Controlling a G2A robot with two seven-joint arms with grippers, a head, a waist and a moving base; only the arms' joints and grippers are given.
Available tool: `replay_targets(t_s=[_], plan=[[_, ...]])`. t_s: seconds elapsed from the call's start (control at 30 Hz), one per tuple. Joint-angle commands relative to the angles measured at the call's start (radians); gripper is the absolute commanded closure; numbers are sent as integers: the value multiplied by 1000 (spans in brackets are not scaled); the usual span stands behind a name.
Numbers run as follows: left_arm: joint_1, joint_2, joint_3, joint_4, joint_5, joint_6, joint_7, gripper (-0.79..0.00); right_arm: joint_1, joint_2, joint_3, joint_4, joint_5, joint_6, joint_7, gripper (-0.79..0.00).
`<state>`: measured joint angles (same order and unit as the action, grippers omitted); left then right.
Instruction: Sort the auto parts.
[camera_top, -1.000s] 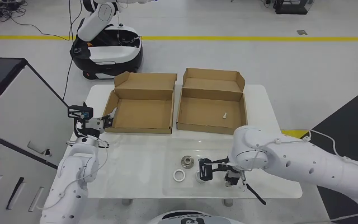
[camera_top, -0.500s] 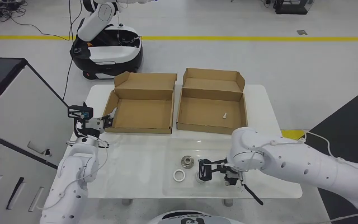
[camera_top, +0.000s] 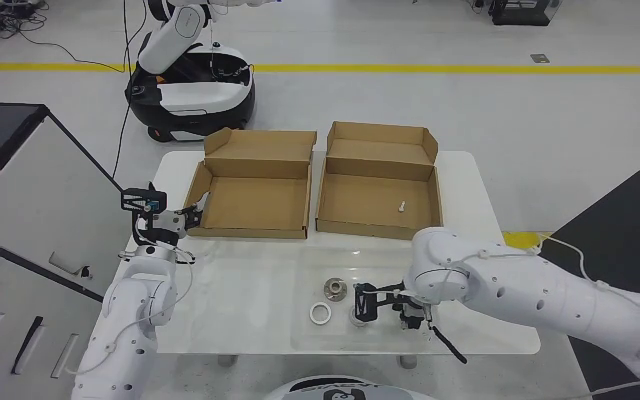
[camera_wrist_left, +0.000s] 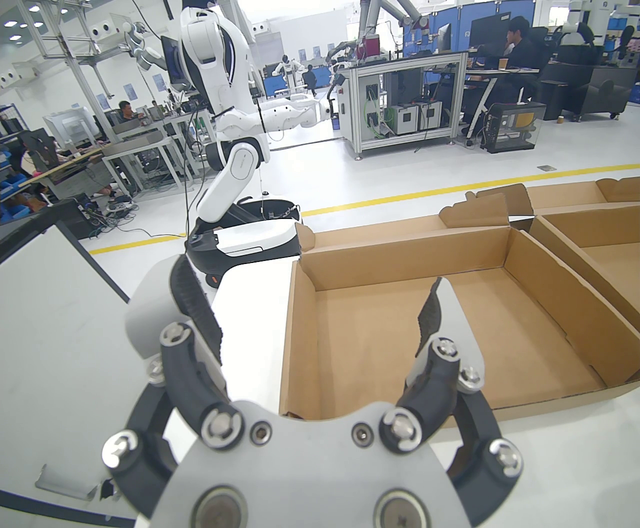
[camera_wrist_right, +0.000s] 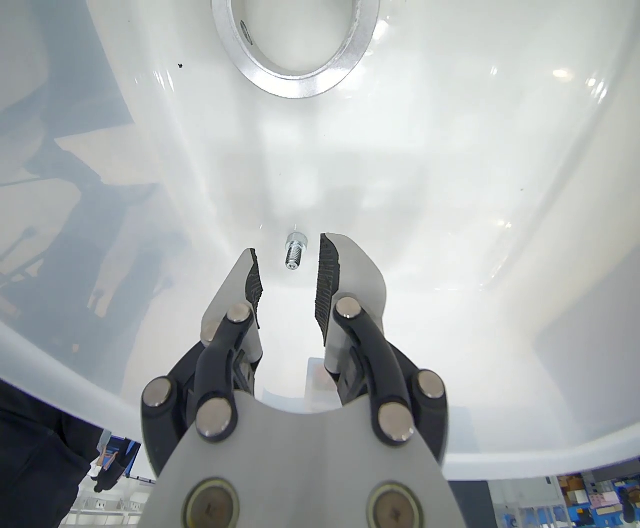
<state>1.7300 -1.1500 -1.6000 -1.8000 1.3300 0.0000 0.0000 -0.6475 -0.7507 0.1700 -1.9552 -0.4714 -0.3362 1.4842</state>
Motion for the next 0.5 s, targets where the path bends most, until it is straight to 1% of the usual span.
replay_targets(t_s=[0.0, 0.33, 0.43, 0.47], plan=[[0, 0, 0, 0, 0, 0, 0, -785, -3, -2, 0, 3, -1, -1, -1, -280], [0, 0, 0, 0, 0, 0, 0, -785, -12, -10, 0, 19, -3, -6, -6, -256], [0, 0, 0, 0, 0, 0, 0, -785, -12, -13, 0, 22, -4, -4, -4, -225], [0, 0, 0, 0, 0, 0, 0, -785, -12, -13, 0, 23, -5, -4, -4, -197]])
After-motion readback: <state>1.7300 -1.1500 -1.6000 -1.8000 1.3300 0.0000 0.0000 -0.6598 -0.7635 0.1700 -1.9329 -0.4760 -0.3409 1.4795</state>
